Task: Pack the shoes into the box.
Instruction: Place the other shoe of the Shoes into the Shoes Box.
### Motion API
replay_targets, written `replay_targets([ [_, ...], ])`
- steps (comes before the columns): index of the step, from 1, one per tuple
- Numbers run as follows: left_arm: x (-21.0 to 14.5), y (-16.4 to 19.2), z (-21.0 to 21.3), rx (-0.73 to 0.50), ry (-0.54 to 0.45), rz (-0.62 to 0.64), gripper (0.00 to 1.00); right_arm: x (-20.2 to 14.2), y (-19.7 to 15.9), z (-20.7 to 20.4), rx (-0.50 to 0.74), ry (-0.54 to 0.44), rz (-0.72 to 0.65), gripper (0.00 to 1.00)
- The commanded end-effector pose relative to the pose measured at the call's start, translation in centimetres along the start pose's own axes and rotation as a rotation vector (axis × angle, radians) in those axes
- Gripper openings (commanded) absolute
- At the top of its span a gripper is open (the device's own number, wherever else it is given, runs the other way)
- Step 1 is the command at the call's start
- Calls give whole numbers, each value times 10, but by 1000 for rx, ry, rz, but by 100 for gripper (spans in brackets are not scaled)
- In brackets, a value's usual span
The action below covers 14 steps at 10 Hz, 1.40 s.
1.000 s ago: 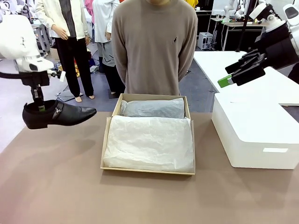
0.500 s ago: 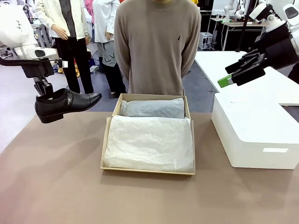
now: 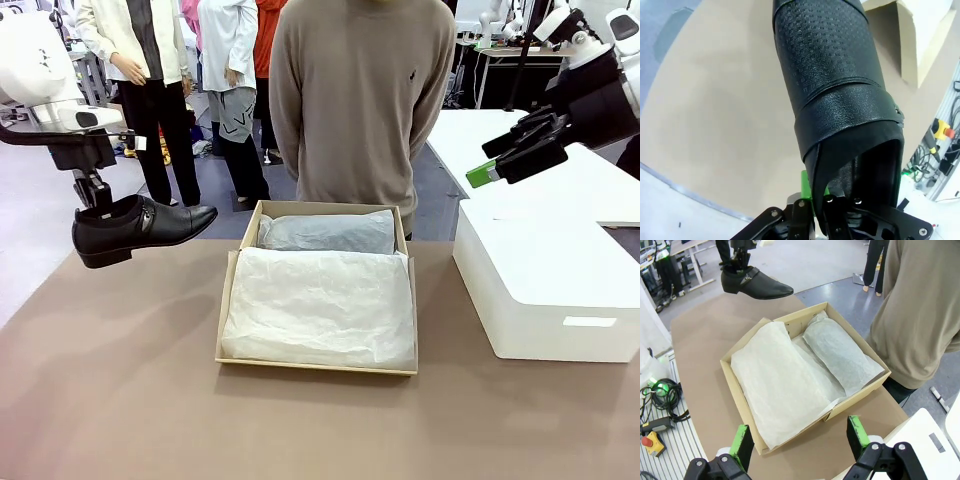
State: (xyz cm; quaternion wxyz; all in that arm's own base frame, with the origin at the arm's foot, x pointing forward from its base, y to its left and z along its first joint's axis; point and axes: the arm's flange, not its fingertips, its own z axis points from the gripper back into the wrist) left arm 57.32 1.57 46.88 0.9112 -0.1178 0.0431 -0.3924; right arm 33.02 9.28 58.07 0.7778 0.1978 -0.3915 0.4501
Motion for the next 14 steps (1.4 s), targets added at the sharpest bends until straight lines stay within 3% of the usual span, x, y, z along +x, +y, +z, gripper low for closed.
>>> replay_targets([
  [1,-3,-1,4,10,1,-17,0,1,-2,0,11,-18,12,100],
  [2,0,0,0,0,0,0,0,1,-2,0,11,-18,12,100],
  [6,30,-46,29,52,-73,339,0,1,-2,0,11,-18,12,100],
  [9,56,-76,34,80,-45,567,0,1,-2,0,11,-18,12,100],
  [11,77,-98,32,148,-58,658,0,1,-2,0,11,-18,12,100],
  [13,83,-107,33,242,-66,666,0,1,-2,0,11,-18,12,100],
  [14,79,-102,25,131,-60,644,0,1,-2,0,11,-18,12,100],
])
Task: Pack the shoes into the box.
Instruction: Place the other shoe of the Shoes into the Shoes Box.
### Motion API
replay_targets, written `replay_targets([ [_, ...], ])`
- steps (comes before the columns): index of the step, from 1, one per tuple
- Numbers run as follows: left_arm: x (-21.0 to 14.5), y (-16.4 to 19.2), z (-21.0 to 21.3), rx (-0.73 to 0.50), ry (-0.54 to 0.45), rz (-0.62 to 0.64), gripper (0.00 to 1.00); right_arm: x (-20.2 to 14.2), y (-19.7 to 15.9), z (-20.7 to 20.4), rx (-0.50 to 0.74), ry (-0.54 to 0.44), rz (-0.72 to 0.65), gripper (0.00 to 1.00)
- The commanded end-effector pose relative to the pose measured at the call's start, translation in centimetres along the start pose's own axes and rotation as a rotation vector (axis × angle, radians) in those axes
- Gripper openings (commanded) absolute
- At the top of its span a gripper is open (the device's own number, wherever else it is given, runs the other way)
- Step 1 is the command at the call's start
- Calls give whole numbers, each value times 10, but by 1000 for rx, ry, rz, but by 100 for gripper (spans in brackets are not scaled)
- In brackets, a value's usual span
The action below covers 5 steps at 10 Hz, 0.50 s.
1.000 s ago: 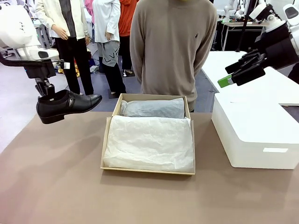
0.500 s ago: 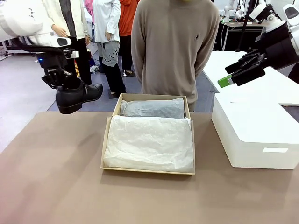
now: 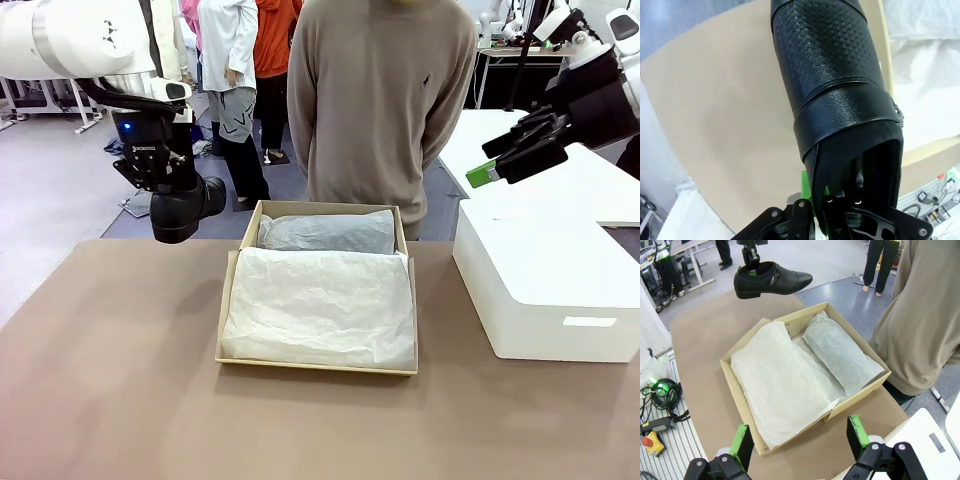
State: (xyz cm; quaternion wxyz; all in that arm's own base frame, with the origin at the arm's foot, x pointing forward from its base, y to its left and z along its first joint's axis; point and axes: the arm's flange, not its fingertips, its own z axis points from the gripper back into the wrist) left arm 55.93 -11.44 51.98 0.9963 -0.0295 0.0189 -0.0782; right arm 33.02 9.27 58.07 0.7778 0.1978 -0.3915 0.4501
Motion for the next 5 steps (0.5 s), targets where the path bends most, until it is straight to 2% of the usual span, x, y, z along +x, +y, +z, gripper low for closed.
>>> replay_targets([
  [1,-1,9,1,-44,11,-9,0,1,-2,0,12,-18,12,100],
  [5,1,5,-5,-20,15,6,0,1,-2,0,12,-18,12,100],
])
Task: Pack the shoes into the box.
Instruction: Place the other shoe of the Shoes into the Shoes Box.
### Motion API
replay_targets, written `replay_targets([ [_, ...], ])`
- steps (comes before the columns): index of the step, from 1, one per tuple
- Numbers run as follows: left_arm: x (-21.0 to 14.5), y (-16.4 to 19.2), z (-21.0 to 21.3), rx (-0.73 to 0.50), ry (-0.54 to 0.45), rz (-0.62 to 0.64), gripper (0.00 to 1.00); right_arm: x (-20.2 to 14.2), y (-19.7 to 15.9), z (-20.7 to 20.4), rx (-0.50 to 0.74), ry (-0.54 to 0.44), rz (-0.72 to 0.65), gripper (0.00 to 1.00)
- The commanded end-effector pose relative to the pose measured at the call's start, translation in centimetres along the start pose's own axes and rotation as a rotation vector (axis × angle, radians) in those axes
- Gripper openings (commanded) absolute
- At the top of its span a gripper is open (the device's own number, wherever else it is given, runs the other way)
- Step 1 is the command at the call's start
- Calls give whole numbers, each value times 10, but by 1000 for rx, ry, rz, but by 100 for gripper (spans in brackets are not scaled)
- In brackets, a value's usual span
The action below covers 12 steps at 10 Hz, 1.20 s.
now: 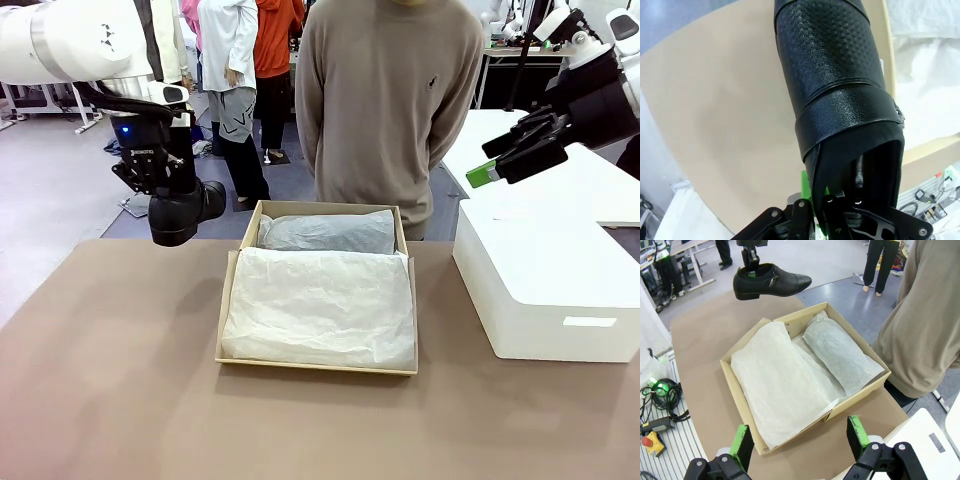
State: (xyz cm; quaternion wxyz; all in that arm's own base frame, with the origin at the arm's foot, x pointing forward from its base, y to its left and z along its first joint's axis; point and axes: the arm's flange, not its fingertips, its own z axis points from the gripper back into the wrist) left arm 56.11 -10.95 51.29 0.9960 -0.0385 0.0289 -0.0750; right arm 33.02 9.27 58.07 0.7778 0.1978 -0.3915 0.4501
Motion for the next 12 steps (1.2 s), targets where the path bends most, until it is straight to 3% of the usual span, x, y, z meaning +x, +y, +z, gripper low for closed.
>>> replay_targets([
  [1,3,-22,6,37,-35,139,0,1,-2,0,12,-18,12,100],
  [7,11,-101,23,93,-77,632,0,1,-2,0,12,-18,12,100],
  [10,13,-137,24,48,-117,717,0,1,-2,0,12,-18,12,100],
  [12,12,-141,21,64,-121,713,0,1,-2,0,12,-18,12,100],
])
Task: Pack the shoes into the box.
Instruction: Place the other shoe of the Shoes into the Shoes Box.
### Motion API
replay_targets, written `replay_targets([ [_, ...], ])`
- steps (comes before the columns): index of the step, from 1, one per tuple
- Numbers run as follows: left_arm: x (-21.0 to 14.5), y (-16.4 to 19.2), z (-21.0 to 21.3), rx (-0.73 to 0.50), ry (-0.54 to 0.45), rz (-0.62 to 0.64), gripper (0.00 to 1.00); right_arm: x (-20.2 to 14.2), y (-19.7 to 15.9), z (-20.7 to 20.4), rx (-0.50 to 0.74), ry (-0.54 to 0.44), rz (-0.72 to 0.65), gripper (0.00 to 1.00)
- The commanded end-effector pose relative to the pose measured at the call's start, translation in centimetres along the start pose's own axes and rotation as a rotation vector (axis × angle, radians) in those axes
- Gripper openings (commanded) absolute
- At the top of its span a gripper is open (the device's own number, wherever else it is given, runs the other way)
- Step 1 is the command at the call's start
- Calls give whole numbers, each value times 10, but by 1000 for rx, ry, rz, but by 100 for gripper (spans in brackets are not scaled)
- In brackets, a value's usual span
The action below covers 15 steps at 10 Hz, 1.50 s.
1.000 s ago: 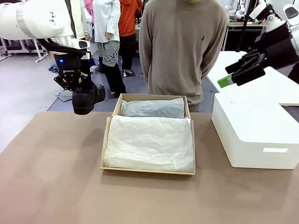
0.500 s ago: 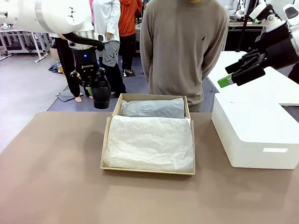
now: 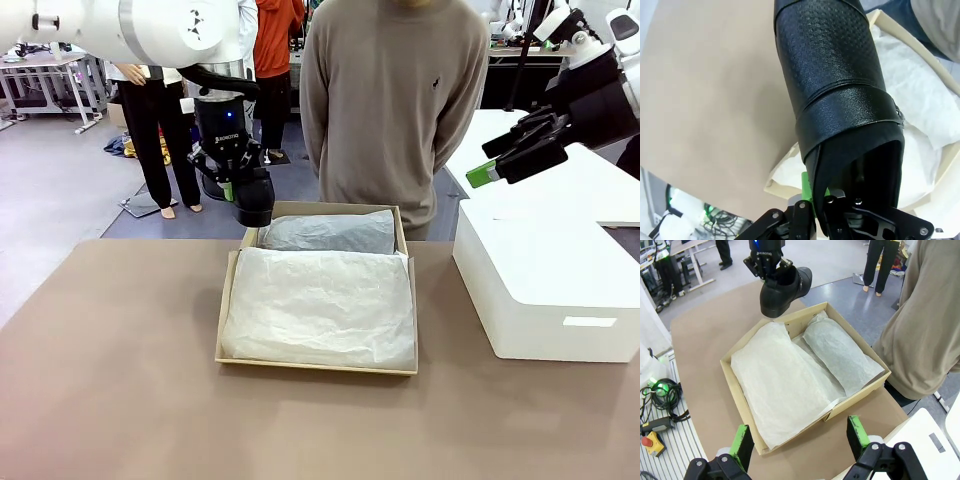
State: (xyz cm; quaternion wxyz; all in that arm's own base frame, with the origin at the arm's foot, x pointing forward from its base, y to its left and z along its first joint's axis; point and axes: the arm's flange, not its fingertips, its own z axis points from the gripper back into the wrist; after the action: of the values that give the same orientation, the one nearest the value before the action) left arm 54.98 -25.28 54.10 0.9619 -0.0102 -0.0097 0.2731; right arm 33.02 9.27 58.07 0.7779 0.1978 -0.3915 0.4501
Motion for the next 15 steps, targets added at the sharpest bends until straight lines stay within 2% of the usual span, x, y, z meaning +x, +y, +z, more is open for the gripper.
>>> replay_targets([
  [1,2,4,1,-1,2,-5,0,1,-2,0,12,-18,12,100],
  [6,1,0,-3,5,4,0,0,1,-2,0,12,-18,12,100],
  [7,-9,-10,0,8,-44,108,0,1,-2,0,12,-18,12,100],
  [10,-33,-45,6,28,-41,311,0,1,-2,0,12,-18,12,100],
  [13,-52,-86,2,13,-37,461,0,1,-2,0,12,-18,12,100],
  [15,-67,-113,-3,-22,-68,503,0,1,-2,0,12,-18,12,100],
])
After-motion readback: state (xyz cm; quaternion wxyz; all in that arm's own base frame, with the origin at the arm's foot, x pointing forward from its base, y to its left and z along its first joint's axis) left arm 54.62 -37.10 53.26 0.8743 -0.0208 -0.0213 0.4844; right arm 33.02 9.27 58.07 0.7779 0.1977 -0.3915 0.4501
